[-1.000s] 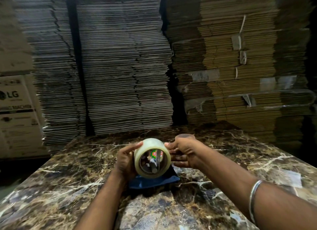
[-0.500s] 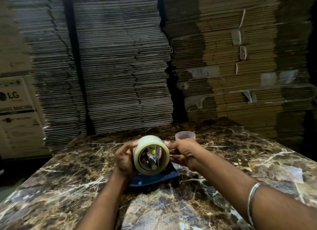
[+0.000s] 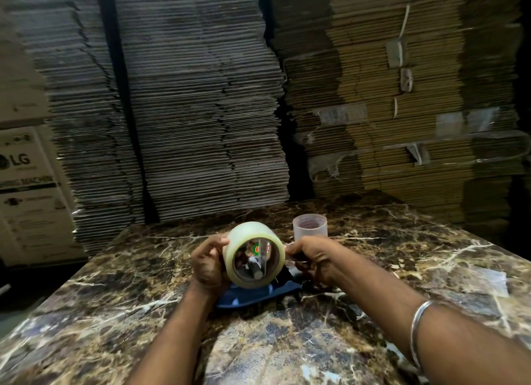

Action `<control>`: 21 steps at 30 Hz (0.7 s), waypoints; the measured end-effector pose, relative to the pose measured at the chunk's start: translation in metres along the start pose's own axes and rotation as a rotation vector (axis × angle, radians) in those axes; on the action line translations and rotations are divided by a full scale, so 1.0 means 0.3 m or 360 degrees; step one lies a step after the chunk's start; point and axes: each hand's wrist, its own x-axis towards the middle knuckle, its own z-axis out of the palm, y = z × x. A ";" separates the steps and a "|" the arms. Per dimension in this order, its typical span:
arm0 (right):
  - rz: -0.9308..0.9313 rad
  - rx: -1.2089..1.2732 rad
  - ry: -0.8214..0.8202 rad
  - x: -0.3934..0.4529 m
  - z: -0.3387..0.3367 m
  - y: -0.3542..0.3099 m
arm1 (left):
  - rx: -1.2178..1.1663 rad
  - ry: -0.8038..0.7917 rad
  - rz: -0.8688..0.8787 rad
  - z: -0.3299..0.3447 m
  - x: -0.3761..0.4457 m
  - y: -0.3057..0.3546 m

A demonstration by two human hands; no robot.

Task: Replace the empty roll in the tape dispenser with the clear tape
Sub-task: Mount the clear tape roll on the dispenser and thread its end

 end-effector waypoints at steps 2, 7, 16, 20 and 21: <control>0.0014 -0.0031 -0.0012 0.001 0.000 0.001 | -0.0011 0.0041 -0.0035 -0.010 0.007 -0.006; 0.0021 0.0007 -0.0029 -0.001 -0.007 0.005 | 0.0020 0.0104 -0.0024 0.010 -0.008 -0.007; 0.0041 0.0154 -0.0027 -0.006 -0.073 0.022 | 0.0071 0.0124 -0.0085 0.014 -0.003 -0.006; -0.0080 0.0124 0.0008 -0.002 -0.092 0.044 | 0.0088 0.0149 -0.0145 0.019 -0.003 -0.002; -0.0102 0.0100 0.0018 0.002 -0.088 0.048 | 0.0071 0.0138 -0.0145 0.021 -0.008 -0.002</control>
